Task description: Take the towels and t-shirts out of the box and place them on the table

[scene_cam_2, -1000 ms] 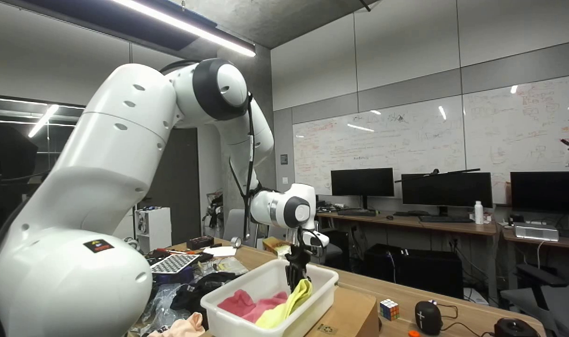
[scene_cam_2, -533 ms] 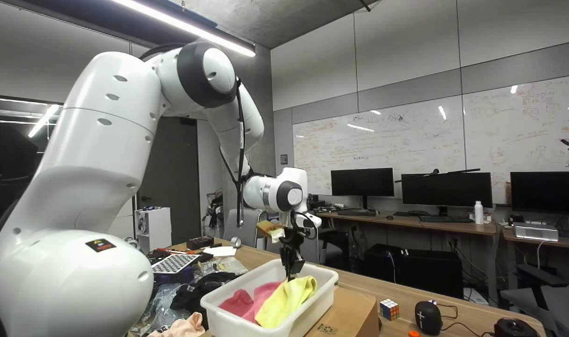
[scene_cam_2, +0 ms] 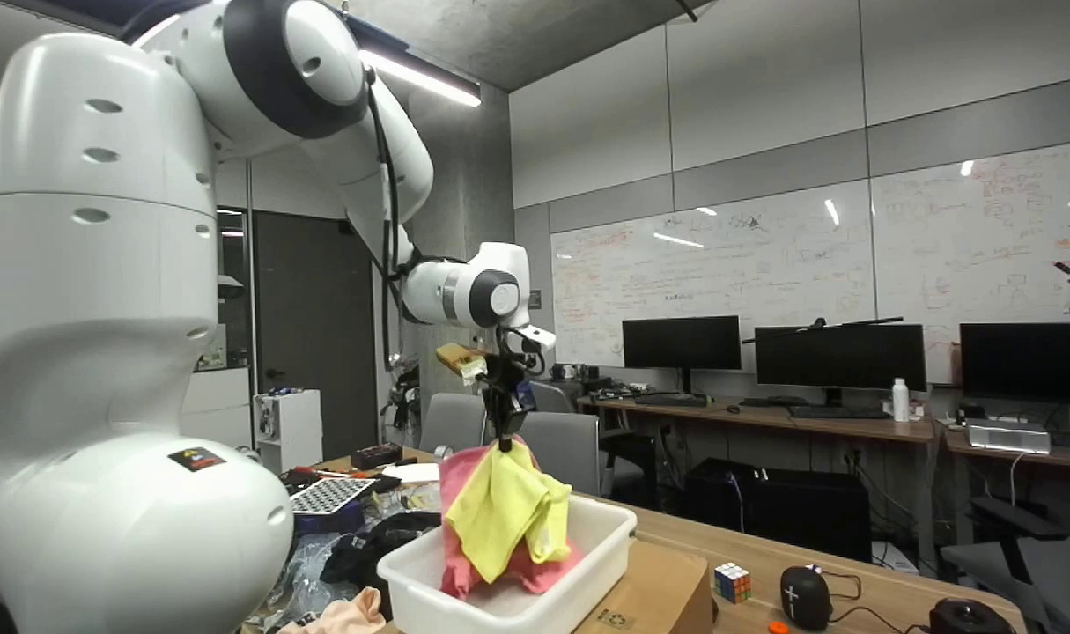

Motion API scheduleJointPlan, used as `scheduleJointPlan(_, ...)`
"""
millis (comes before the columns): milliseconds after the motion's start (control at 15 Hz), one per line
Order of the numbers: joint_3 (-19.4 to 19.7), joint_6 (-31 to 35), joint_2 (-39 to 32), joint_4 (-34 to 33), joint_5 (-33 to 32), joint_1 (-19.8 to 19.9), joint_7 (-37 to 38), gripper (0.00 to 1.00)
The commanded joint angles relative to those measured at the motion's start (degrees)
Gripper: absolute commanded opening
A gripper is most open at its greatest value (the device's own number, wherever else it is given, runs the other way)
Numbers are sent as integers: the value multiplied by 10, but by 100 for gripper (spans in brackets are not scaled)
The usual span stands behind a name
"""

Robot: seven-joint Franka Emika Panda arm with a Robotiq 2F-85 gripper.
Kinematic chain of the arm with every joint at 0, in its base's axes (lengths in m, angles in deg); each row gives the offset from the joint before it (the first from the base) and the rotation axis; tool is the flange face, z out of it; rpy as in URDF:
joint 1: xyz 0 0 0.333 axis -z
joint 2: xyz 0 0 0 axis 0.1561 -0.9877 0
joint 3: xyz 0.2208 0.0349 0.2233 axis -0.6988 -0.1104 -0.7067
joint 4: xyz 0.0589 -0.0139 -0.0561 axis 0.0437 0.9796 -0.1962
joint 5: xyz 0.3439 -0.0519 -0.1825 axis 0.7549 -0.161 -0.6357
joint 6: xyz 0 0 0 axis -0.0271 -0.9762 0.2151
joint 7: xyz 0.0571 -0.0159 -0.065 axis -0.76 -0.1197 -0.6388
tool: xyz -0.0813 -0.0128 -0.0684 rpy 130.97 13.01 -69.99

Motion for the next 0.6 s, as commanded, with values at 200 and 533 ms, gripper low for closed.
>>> scheduleJointPlan(200,-42,-44,116,25,82,-8,6,5)
scheduleJointPlan(533,-70,-61,152,41,127,-23,2,5)
